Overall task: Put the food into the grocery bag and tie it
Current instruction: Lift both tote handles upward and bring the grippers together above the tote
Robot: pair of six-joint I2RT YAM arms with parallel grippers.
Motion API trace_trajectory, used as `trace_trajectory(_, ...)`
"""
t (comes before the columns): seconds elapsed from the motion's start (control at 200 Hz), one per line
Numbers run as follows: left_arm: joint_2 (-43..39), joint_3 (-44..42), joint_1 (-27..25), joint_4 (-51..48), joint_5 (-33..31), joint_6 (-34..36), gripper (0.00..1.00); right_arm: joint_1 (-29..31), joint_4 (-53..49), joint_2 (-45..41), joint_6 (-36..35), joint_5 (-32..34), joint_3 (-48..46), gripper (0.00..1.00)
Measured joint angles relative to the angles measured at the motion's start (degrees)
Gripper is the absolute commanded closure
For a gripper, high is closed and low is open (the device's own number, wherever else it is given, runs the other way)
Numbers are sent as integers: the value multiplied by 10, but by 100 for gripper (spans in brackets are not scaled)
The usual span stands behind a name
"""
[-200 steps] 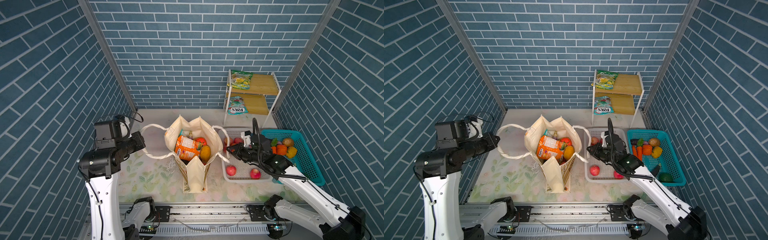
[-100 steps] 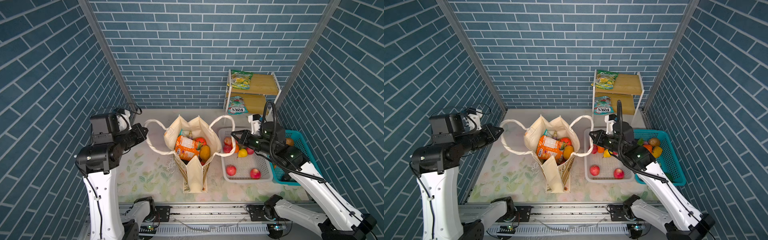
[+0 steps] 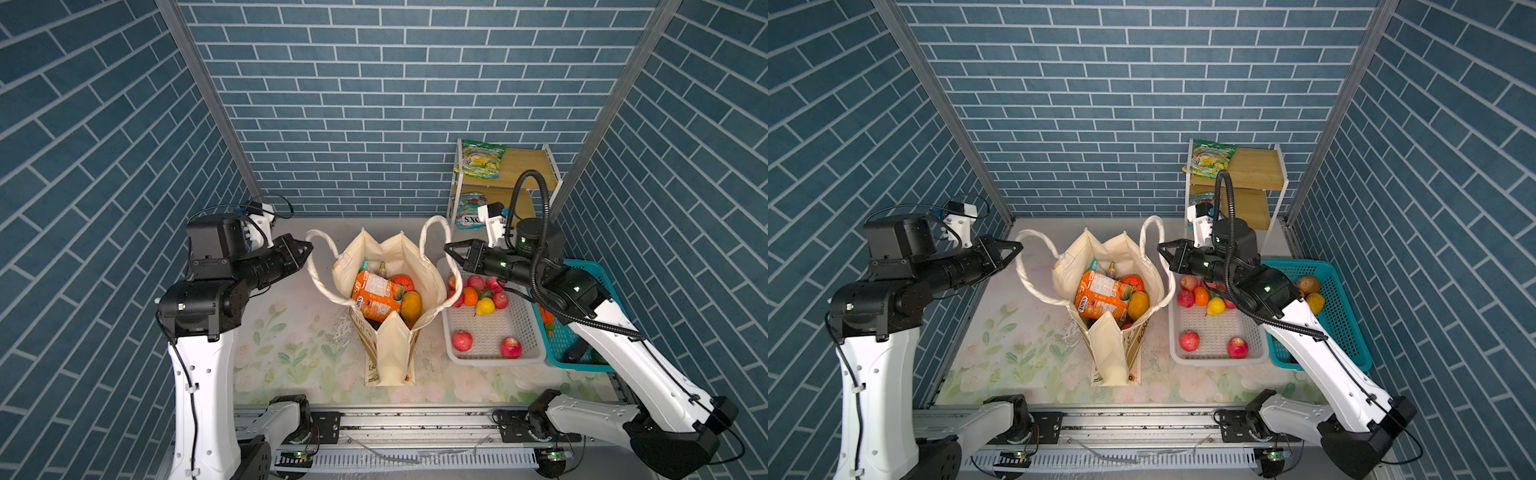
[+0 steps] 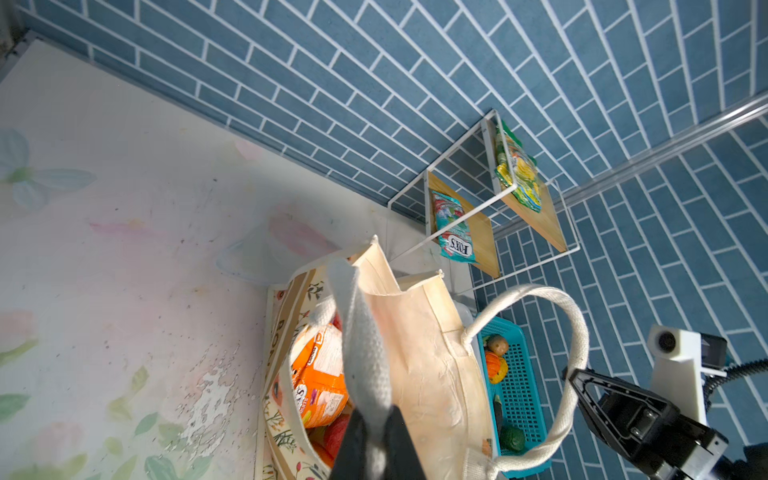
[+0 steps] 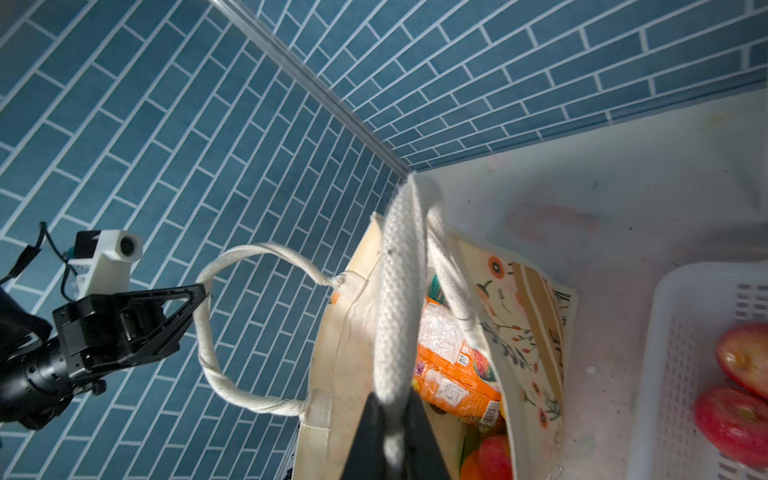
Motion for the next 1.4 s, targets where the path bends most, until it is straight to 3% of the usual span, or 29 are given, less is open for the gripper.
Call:
trace_trajectory(0.32, 82, 59, -155, 58, -50, -22, 100, 33, 38, 71, -48, -42, 46, 100)
trace_trajectory(0.485, 124, 91, -209, 76, -69, -27, 100, 45, 62, 113, -71, -74, 66, 100)
trace_trajectory(0.9, 167, 112, -290, 104, -101, -32, 100, 56, 136, 156, -86, -147, 66, 100)
trace_trajectory(1.401, 190, 127, -345, 111, -126, -32, 100, 67, 224, 172, -83, -175, 26, 100)
